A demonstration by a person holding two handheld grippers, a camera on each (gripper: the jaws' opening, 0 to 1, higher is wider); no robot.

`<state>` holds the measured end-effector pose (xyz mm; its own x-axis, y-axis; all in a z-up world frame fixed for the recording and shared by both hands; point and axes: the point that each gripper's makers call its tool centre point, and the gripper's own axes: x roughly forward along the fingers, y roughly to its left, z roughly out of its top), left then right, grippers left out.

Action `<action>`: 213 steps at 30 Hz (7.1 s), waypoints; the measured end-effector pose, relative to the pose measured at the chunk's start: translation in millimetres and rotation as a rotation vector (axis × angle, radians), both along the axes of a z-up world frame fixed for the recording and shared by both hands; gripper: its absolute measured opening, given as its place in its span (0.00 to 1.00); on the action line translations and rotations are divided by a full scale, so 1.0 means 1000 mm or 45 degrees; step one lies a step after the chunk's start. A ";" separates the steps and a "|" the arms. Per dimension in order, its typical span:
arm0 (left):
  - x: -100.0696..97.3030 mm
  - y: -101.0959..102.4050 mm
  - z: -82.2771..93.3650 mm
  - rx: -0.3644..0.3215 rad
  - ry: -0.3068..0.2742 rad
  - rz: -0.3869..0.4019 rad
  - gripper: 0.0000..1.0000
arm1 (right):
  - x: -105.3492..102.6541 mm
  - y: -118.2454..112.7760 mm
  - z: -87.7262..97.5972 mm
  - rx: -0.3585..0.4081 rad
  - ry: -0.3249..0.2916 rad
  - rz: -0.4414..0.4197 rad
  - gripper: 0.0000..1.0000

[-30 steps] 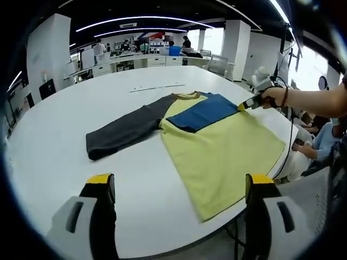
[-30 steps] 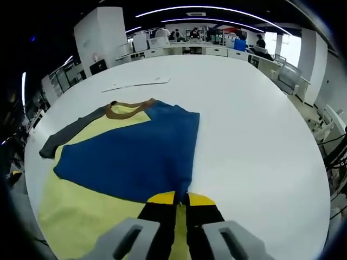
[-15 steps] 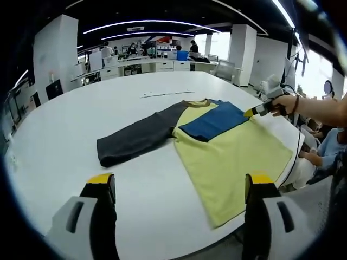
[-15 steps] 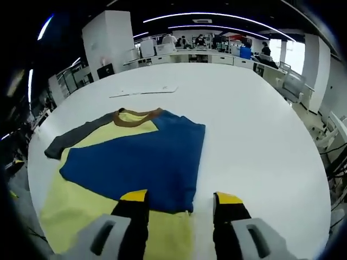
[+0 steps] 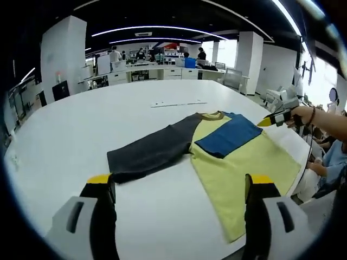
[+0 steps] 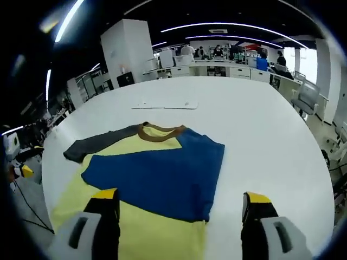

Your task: Fold the garment on the visible template until the final outline fits inside the template.

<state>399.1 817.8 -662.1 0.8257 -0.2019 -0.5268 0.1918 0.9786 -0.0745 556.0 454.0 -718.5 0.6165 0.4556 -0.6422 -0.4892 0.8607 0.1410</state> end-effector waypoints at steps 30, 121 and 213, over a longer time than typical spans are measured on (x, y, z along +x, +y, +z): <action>0.051 0.072 -0.029 -0.089 0.006 0.271 0.80 | -0.051 0.009 0.048 0.096 -0.164 0.223 0.99; 0.117 0.062 -0.025 -0.273 -0.056 0.447 0.00 | -0.125 0.019 0.046 0.117 -0.170 0.371 0.98; 0.138 -0.252 -0.036 -0.384 0.034 -0.505 0.00 | -0.124 -0.019 0.016 0.030 -0.061 0.219 0.98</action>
